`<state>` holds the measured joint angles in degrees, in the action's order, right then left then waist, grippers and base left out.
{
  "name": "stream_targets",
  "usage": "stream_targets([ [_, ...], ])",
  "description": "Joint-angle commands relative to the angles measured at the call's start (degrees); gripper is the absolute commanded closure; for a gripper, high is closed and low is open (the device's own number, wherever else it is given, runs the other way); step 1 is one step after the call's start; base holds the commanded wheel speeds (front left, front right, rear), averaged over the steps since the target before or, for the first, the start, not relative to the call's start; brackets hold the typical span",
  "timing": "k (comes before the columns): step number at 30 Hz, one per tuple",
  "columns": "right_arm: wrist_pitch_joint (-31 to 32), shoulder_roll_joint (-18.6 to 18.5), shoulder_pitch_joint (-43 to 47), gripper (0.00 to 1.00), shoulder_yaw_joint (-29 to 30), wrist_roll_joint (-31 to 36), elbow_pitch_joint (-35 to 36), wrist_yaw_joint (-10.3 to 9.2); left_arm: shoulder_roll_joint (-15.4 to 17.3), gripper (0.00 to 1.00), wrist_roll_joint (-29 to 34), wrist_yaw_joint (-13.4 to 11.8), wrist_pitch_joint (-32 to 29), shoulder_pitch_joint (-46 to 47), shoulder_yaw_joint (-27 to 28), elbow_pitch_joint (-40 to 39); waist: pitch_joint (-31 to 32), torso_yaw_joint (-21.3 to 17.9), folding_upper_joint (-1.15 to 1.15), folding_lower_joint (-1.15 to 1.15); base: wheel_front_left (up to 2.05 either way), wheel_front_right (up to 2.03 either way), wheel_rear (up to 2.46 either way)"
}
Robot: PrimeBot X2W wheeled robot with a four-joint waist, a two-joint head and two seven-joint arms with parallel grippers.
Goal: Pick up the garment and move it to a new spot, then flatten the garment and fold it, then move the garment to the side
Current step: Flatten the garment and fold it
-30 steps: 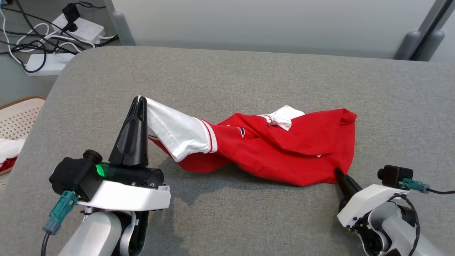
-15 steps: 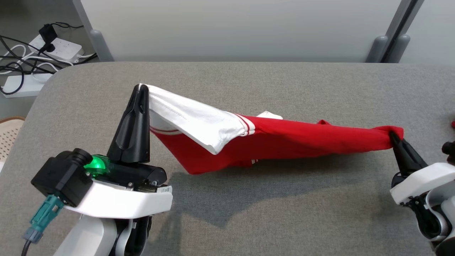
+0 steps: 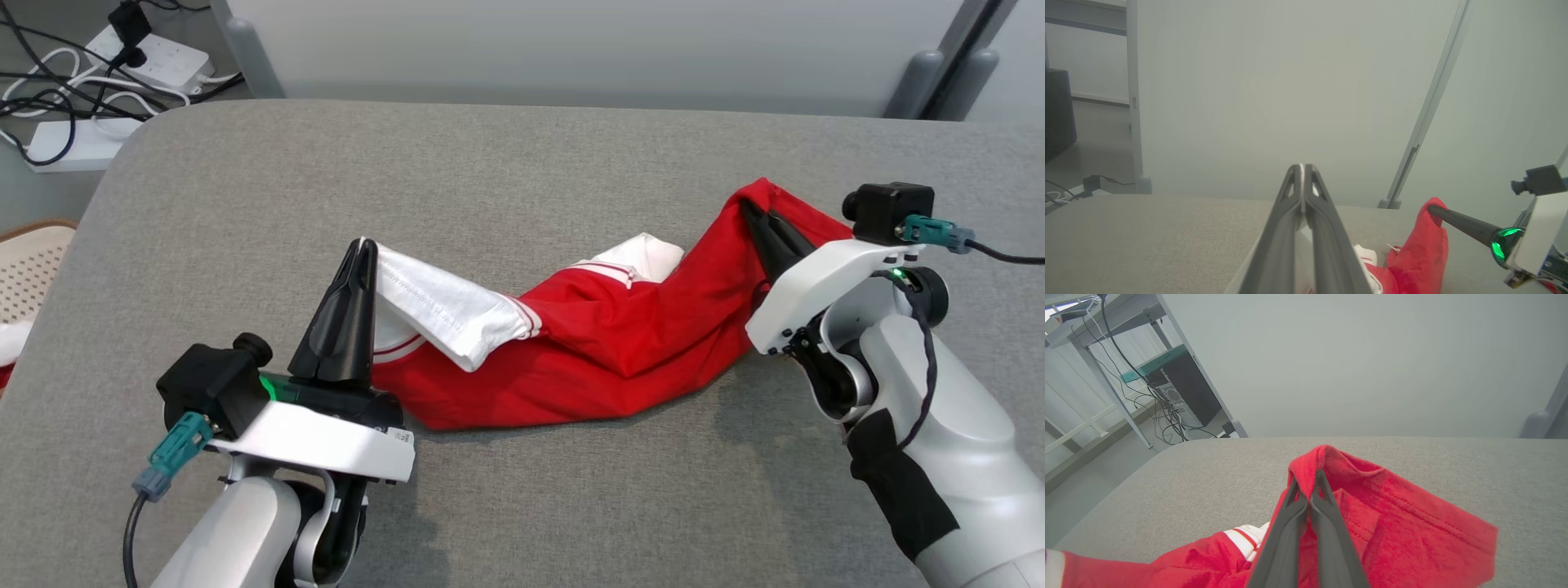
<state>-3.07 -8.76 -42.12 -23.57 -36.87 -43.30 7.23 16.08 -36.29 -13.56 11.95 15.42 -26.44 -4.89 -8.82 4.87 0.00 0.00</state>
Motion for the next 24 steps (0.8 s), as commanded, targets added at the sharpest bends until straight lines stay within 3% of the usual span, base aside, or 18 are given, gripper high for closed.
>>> stream_targets([
  [1,-3.43,1.02,-2.79,1.00,-1.47,2.29,-2.82,0.25,0.52,1.00,0.90,0.67,1.21,4.01,2.29,-0.12,-0.88,1.63,0.00,0.00,0.00,0.00,0.00],
  [4,-7.20,2.24,-5.63,1.00,-0.22,4.15,-10.19,0.25,-0.01,1.00,1.44,1.02,1.92,4.41,2.61,1.28,-1.17,2.65,0.00,0.00,0.00,0.00,0.00],
  [5,-7.94,2.72,-6.31,0.68,0.30,4.53,-12.63,0.25,-0.09,1.00,1.50,1.21,2.08,4.40,2.77,1.63,-1.17,2.84,0.00,0.00,0.00,0.00,0.00],
  [6,-8.57,3.17,-6.84,0.00,0.61,4.80,-14.63,0.25,-0.16,1.00,1.59,1.31,2.21,4.38,2.95,1.99,-1.18,3.04,0.00,0.00,0.00,0.00,0.00],
  [12,-10.69,4.44,-6.93,0.00,0.44,3.97,-18.38,0.25,-0.52,1.00,1.98,1.70,2.64,4.09,3.77,2.97,-1.06,3.04,0.00,0.00,0.00,0.00,0.00],
  [24,-11.90,-0.10,0.94,0.00,2.22,-5.77,-7.41,0.25,-1.08,1.00,3.52,1.59,2.97,2.99,5.72,2.73,-1.82,1.77,0.00,0.00,0.00,0.00,0.00],
])
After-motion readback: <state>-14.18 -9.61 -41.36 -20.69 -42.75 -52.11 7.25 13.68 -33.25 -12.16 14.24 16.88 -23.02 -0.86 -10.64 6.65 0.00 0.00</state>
